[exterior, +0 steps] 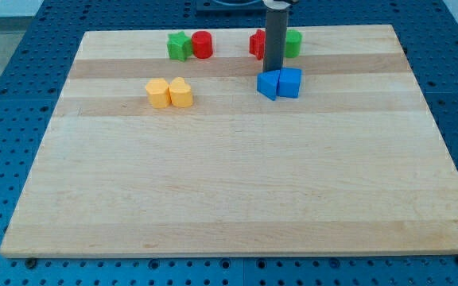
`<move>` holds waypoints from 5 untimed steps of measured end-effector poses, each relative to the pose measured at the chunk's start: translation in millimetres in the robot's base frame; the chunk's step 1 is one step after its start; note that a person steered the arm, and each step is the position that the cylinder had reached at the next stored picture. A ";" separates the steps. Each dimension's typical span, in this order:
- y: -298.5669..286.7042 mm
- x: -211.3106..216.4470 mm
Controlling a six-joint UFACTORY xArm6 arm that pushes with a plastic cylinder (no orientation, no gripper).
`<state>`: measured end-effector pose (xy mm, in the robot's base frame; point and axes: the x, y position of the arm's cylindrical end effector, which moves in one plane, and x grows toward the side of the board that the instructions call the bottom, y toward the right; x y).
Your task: Slide your arm to the right side of the green circle
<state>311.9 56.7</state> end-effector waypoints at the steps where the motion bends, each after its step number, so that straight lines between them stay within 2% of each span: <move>1: 0.1 -6.6; 3: 46.2 -7.5; 5: 78.7 -32.9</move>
<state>279.0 135.4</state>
